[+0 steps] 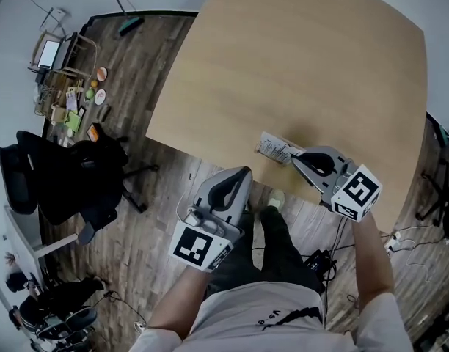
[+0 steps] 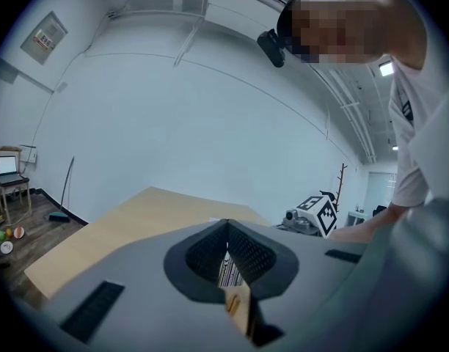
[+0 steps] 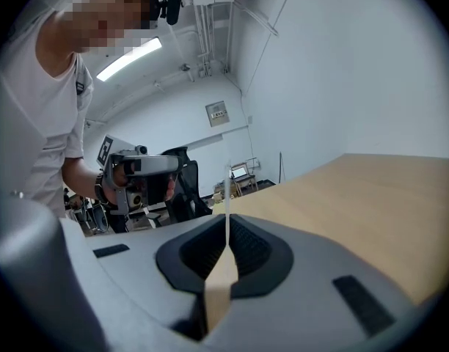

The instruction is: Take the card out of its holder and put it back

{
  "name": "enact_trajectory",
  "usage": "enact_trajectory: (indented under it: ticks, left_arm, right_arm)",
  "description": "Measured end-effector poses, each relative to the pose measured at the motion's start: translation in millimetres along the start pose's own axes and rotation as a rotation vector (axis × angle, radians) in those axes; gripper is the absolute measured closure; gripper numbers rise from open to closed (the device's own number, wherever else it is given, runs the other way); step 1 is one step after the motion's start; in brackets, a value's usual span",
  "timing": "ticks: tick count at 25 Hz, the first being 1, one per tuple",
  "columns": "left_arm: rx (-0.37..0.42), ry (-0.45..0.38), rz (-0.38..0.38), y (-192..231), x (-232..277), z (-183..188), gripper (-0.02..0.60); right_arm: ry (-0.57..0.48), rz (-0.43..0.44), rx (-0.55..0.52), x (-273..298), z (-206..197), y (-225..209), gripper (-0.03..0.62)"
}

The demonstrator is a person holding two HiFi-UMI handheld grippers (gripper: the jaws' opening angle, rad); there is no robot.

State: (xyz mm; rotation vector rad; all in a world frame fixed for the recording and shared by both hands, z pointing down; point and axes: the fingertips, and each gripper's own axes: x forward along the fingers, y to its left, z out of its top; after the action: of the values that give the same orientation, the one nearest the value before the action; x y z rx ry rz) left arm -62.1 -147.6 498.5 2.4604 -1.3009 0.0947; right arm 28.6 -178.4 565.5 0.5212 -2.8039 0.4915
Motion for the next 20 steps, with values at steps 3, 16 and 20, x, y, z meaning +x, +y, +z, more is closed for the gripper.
enact_trajectory:
  ticks: [3,16,20]
  left_arm:
    - [-0.015,0.003,0.003,3,4,-8,0.569]
    - [-0.047,0.072,0.0,7,11,-39,0.569]
    - [-0.049,0.055,-0.005,7,14,-35,0.569]
  right_arm:
    - [0.005,-0.019,0.013,4,-15,-6,0.569]
    - [0.035,-0.041,0.025,16,-44,-14,0.569]
    - [0.053,-0.037,0.002,18,-51,-10,0.569]
